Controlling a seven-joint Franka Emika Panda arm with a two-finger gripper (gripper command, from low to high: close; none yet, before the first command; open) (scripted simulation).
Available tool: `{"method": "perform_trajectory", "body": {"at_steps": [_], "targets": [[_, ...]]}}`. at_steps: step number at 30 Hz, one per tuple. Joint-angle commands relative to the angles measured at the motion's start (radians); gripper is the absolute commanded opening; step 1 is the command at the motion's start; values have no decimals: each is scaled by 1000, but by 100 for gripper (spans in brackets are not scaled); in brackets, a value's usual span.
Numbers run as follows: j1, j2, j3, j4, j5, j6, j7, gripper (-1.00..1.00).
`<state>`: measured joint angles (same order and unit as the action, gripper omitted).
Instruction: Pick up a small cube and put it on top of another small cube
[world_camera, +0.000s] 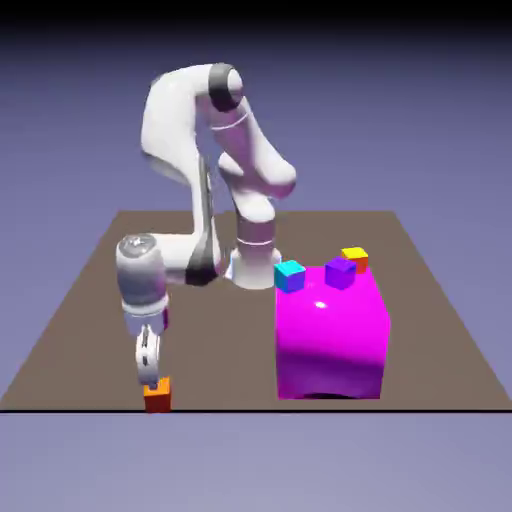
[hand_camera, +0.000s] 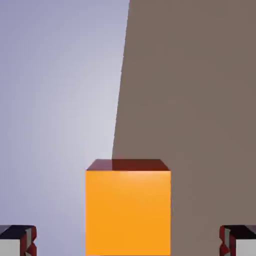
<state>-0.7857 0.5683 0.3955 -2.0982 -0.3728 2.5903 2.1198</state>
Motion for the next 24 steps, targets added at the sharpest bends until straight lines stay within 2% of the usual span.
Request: {"method": "perform_trajectory", "body": {"at_steps": [1, 3, 4, 10, 24], "targets": [[17, 36, -21, 9, -20, 27, 13, 0], [39, 84, -49, 21, -46, 62, 31, 0], [39, 84, -49, 21, -46, 62, 31, -100], [-13, -97, 43, -27, 54, -69, -47, -100], [406, -605, 49, -189, 353, -364, -462, -100]]}}
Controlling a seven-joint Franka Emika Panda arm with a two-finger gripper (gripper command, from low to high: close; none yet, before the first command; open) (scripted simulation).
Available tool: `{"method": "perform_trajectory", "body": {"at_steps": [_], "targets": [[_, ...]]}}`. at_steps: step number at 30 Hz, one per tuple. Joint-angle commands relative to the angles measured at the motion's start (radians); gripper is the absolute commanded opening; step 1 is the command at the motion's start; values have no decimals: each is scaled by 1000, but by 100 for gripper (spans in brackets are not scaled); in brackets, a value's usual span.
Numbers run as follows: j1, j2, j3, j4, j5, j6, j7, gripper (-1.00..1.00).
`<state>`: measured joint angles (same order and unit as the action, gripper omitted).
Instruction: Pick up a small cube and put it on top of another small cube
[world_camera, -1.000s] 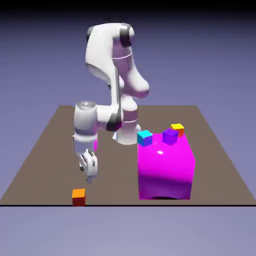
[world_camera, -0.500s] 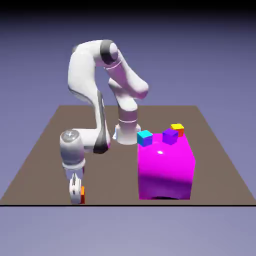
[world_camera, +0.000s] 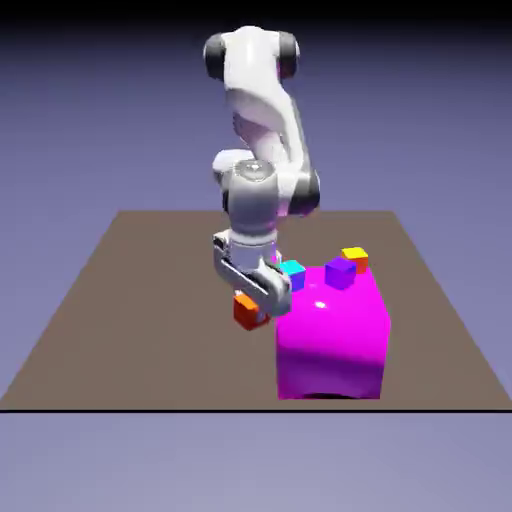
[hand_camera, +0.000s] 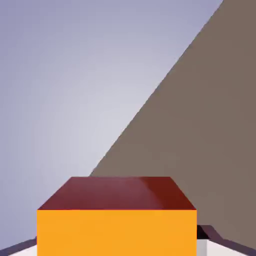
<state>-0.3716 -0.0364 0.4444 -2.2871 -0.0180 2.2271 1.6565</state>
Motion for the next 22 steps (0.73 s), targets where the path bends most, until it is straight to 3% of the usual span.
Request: {"method": "perform_trajectory", "body": {"at_steps": [1, 12, 18, 19, 22], "targets": [[22, -36, 1, -12, 19, -22, -28, -100], [323, -400, 5, -128, 233, -234, -326, -100], [324, -317, 42, -247, 233, -34, -314, -100], [324, -317, 42, -247, 233, -34, -314, 100], [323, -353, 26, -195, 233, -121, -319, 100]]}}
